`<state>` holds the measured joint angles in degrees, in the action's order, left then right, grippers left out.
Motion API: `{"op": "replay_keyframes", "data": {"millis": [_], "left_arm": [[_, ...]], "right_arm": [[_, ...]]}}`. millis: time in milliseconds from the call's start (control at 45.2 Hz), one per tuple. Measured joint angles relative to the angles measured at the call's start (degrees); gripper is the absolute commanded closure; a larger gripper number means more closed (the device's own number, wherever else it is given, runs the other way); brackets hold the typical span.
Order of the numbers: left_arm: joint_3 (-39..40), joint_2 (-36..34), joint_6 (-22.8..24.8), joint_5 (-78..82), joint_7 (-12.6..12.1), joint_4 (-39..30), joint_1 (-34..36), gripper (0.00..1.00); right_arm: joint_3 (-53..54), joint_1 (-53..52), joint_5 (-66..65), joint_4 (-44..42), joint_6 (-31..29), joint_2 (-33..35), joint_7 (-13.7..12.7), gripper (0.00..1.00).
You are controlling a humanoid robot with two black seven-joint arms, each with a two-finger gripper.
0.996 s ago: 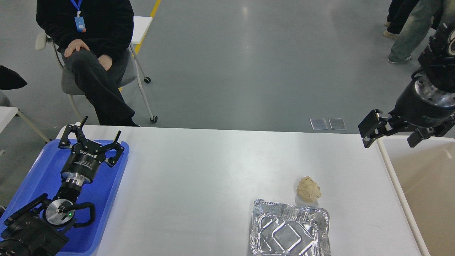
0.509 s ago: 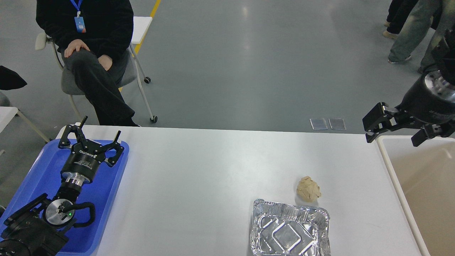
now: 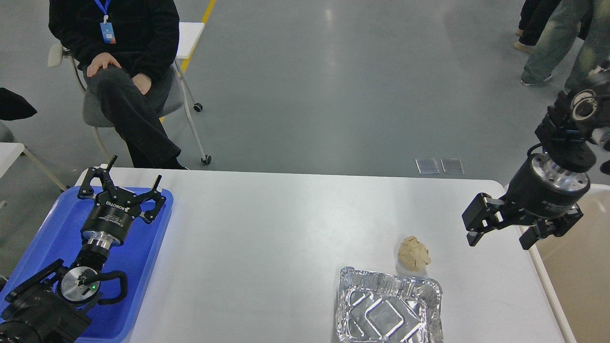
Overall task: Tidy desktop
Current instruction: 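Lower the right gripper down to the edge of the foil tray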
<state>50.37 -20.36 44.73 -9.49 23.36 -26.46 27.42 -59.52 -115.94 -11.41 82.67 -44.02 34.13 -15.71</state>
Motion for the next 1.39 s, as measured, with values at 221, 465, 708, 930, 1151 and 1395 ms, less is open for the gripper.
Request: {"op": "replay_keyframes", "data": {"millis": [221,465,708,930,1151,1395], "left_arm": [[0.0,0.0,0.0,0.0,0.0,0.0,0.0,0.01],[0.0,0.0,0.0,0.0,0.0,0.0,0.0,0.01],[0.0,0.0,-0.1,0.0,0.0,0.0,0.0,0.01],[0.0,0.0,-0.1,0.0,0.1,0.0,-0.1,0.01],[0.0,0.0,-0.1,0.0,0.1,0.0,-0.1,0.01],[0.0,0.0,-0.1,0.0,0.1,0.0,-0.1,0.01]], "right_arm": [[1.7,6.6,-0.9,0.2,3.4,0.0,0.0,0.04],[8.2,16.4,-7.9,0.1,7.3,0.9,-0.8,0.03],[16.6,27.0,-15.0,0.0,13.1,1.4,-1.8,0.03],[23.0,35.6,-16.5,-0.1,20.5,1.6,-2.0,0.04],[26.6,41.1,-17.0,-0.4,26.8,1.7,-2.1,0.01],[28.4,44.5,-17.2,-2.0,29.3,1.7,-2.1,0.02]]}}
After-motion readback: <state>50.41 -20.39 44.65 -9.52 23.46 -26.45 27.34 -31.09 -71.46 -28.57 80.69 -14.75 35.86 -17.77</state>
